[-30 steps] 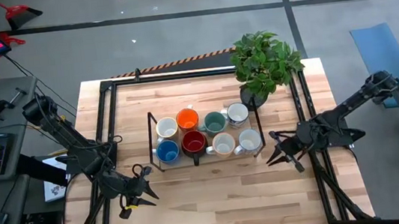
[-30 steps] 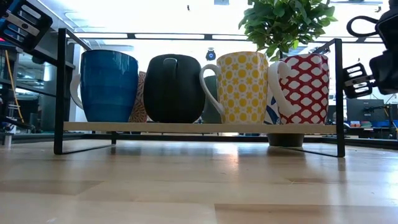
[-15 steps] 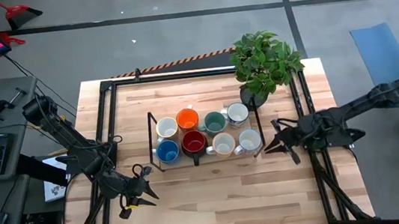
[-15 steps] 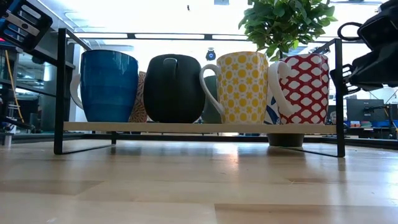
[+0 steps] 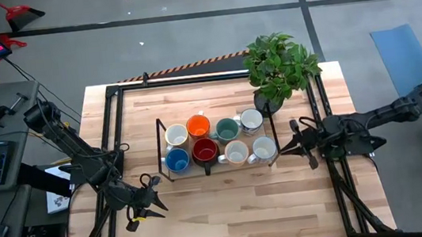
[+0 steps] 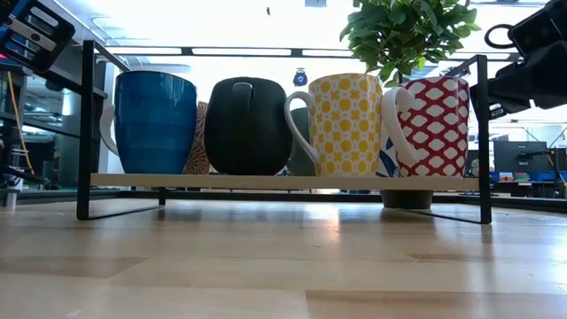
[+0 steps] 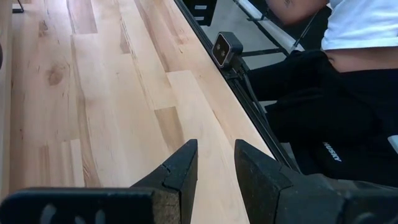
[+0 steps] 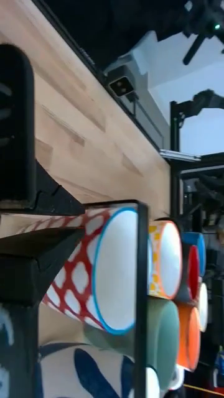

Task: Place coffee mugs
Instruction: Return to Home Position

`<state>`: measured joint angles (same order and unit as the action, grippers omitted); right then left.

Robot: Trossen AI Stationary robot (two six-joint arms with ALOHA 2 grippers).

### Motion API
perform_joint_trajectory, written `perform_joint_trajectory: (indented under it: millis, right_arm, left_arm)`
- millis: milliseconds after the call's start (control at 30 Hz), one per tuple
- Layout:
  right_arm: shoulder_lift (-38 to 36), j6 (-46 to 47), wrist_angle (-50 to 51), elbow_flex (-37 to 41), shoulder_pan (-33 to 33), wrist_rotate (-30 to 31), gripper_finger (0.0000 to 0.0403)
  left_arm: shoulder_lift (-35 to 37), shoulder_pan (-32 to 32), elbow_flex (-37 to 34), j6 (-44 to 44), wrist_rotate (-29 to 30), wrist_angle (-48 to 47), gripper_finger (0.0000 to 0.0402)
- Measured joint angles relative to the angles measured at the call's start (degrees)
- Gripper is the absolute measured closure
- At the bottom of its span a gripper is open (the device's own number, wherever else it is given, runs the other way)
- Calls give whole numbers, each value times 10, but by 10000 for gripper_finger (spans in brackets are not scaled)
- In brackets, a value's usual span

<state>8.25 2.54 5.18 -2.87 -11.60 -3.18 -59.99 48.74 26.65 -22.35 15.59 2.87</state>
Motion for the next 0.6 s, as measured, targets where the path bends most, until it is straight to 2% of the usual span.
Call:
perform_joint_trajectory:
  millis: [400, 600]
  right_arm:
    - [-57, 0, 1, 0, 0, 2, 379]
    - [-83, -7, 3, 0, 0, 26, 379]
  left_arm:
    - [0, 0, 0, 0, 0, 0, 307]
    - [0, 0, 0, 0, 0, 0, 307]
